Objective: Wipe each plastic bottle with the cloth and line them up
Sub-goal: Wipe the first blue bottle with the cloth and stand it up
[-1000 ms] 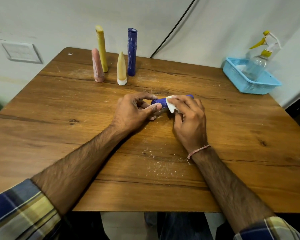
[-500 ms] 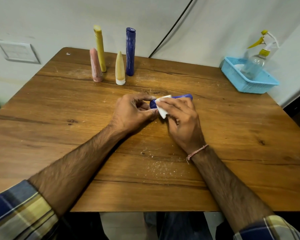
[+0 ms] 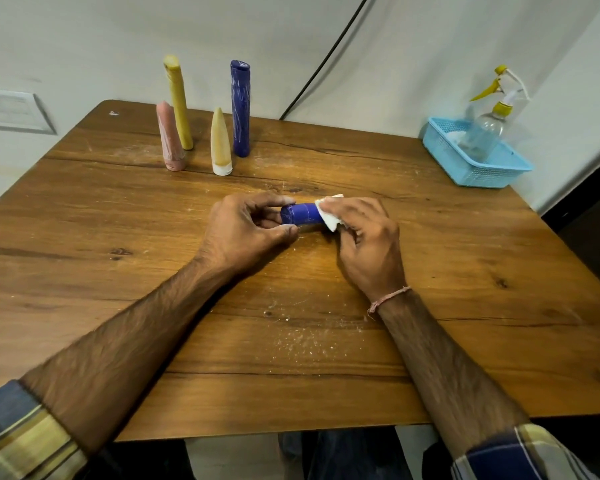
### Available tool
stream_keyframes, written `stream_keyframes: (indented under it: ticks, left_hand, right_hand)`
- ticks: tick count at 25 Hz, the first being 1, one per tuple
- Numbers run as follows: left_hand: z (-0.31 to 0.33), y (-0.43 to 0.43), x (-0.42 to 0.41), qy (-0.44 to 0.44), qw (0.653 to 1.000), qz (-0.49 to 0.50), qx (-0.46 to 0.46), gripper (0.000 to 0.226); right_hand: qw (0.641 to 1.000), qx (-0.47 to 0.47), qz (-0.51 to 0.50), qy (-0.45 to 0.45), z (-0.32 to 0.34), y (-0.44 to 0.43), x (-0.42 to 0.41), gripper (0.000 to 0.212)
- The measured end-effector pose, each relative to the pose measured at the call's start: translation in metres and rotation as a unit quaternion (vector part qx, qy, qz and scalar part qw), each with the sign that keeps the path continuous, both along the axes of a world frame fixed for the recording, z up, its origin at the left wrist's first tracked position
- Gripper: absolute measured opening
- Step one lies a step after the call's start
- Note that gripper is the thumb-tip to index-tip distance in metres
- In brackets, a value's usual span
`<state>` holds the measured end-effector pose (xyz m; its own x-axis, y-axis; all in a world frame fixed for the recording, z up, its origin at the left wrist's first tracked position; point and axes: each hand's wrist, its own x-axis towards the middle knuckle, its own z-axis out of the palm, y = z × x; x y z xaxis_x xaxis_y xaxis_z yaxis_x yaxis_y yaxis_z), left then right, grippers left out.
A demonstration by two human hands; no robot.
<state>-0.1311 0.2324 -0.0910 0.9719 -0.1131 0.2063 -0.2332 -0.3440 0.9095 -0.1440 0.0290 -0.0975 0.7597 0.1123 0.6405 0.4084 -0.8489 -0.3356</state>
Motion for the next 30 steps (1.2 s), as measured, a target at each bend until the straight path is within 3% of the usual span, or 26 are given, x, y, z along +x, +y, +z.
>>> stream_keyframes:
  ticks: [4, 8, 13, 17, 18, 21, 22, 26, 30]
  left_hand:
    - [0.001, 0.001, -0.001, 0.011, 1.0, -0.006, -0.019, 0.047]
    - [0.001, -0.001, 0.0, 0.032, 0.998, -0.006, -0.053, 0.039]
    - [0.004, -0.001, 0.0, 0.04, 0.996, -0.035, -0.076, 0.028]
    - [0.004, 0.0, 0.002, 0.054, 0.994, -0.028, -0.093, 0.021]
    - [0.004, 0.0, 0.003, 0.057, 0.994, -0.028, -0.09, 0.022]
    - [0.003, 0.0, 0.004, 0.056, 0.995, -0.029, -0.076, 0.025]
    - [0.003, 0.0, 0.005, 0.055, 0.995, -0.024, -0.074, 0.026]
    - [-0.002, 0.0, 0.008, 0.036, 0.998, -0.007, -0.058, 0.029]
    - [0.0, -0.002, 0.007, 0.035, 0.998, -0.021, -0.039, 0.028]
  right_hand:
    - [0.988, 0.071, -0.14, -0.007, 0.004, -0.013, 0.01, 0.042]
    - [1.0, -0.009, -0.011, -0.028, 0.0, 0.004, 0.002, 0.044]
    - [0.988, 0.047, -0.149, -0.012, 0.003, -0.012, 0.014, 0.043]
    - [1.0, -0.015, 0.003, -0.021, -0.001, 0.003, 0.004, 0.044]
    - [1.0, -0.016, 0.003, -0.022, 0.0, 0.002, 0.005, 0.043]
    - [0.991, 0.041, -0.124, -0.01, 0.003, -0.008, 0.013, 0.04]
    - [0.991, 0.043, -0.124, -0.012, 0.003, -0.006, 0.012, 0.039]
    - [0.998, -0.022, 0.038, -0.045, 0.0, 0.023, -0.003, 0.038]
    - [0.996, 0.026, -0.065, -0.049, 0.003, 0.014, 0.005, 0.038]
